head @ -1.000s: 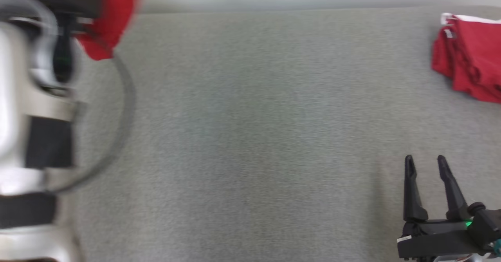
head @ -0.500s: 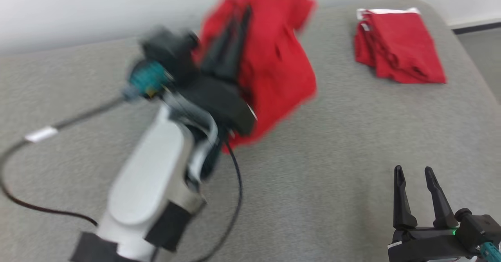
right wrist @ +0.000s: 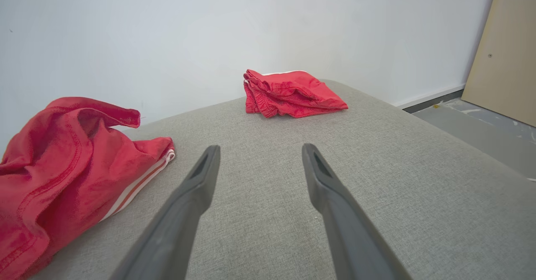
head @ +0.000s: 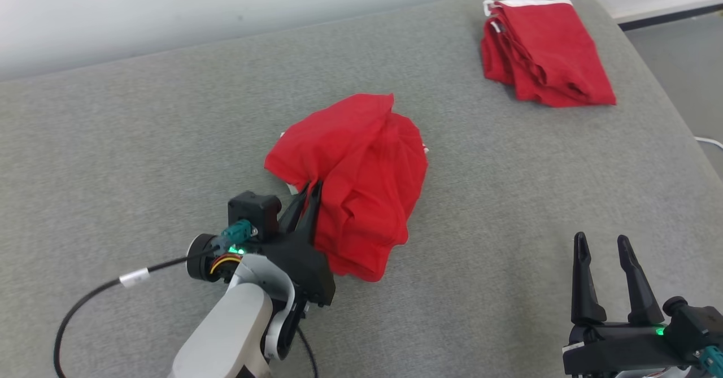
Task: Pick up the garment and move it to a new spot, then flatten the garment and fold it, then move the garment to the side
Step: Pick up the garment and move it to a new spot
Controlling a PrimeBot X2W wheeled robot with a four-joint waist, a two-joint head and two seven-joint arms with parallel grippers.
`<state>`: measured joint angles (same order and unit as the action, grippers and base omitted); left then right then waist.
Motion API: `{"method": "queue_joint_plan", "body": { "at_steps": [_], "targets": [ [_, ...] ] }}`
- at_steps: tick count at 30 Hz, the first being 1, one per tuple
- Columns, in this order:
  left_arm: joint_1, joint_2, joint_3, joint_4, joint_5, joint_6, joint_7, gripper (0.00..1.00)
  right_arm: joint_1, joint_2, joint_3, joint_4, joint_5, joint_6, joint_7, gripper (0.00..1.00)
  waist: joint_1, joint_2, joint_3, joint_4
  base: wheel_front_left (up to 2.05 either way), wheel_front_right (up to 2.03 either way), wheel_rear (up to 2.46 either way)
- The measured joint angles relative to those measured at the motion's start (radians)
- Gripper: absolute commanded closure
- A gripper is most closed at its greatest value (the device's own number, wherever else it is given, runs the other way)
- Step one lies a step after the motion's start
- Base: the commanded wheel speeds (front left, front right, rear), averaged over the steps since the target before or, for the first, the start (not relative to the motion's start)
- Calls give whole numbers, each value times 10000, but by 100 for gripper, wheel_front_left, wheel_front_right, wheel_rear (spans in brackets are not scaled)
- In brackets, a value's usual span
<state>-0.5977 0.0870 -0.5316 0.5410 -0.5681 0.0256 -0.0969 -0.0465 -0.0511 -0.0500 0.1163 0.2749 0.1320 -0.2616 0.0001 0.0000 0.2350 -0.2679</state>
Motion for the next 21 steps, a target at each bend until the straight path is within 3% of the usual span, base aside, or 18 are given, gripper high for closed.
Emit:
{"method": "queue_joint_plan", "body": {
  "at_steps": [1,3,12,21],
  "targets": [
    [26,31,-13,151,0,-8,-63,100,3,-2,13,19,15,0,0,0,0,0,-3,44,0,0,0],
    [34,88,-148,324,128,-77,-270,0,16,-4,15,63,23,0,0,0,0,0,-36,159,0,0,0],
    [-252,244,-245,-500,621,-337,-1438,0,343,6,-167,-58,-380,0,0,0,0,0,-705,1045,0,0,0],
    [987,1496,621,-2374,999,65,-1643,0,734,6,-240,-412,-558,0,-2,0,-1,0,-1536,2087,0,0,0]
  ]
}}
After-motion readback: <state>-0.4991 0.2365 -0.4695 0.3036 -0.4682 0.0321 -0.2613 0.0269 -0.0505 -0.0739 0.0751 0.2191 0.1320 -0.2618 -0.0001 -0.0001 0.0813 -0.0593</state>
